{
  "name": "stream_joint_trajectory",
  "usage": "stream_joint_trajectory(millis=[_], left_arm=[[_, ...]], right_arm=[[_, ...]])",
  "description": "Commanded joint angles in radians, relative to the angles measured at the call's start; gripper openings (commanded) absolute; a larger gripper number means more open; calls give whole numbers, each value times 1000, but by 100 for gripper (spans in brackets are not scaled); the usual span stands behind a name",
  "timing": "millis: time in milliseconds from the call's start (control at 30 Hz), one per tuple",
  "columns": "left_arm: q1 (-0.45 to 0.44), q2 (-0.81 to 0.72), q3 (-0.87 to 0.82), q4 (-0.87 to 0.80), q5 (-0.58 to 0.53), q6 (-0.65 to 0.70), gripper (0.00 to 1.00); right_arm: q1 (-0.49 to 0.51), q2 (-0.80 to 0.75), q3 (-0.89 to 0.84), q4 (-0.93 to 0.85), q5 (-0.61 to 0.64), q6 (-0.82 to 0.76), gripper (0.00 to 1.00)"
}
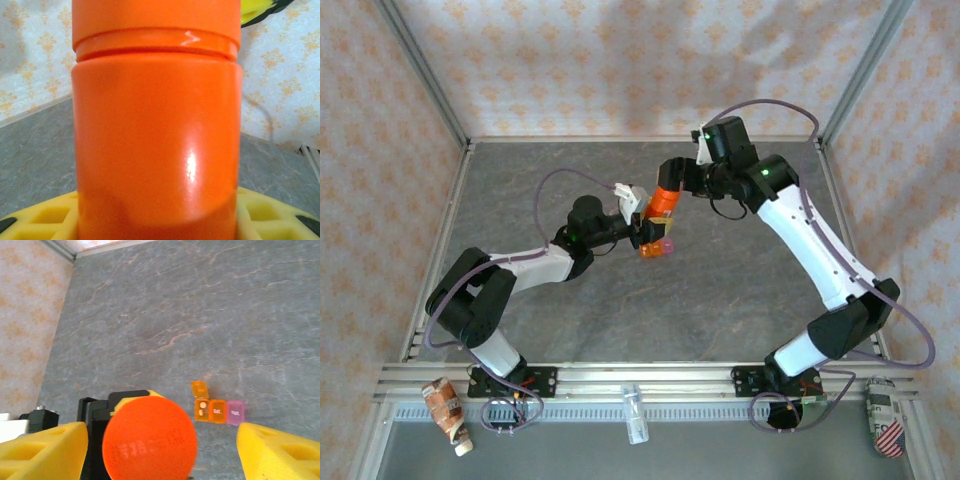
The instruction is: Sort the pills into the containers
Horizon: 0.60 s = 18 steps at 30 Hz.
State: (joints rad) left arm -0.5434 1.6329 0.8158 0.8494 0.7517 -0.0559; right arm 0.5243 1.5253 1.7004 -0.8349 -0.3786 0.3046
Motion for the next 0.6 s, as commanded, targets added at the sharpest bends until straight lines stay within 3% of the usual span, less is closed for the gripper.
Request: stream_joint_trajectory(millis=[0, 433, 567], left_arm=[[-3, -34, 22, 79, 43, -18, 0], [-3, -25, 33, 91, 54, -39, 0], [-3, -19, 36, 98, 55, -46, 0]], right_arm=[[6, 16, -23, 57, -83, -25, 77], [16, 41, -58, 44, -122, -38, 61], [16, 30, -81, 57, -115, -34, 47]])
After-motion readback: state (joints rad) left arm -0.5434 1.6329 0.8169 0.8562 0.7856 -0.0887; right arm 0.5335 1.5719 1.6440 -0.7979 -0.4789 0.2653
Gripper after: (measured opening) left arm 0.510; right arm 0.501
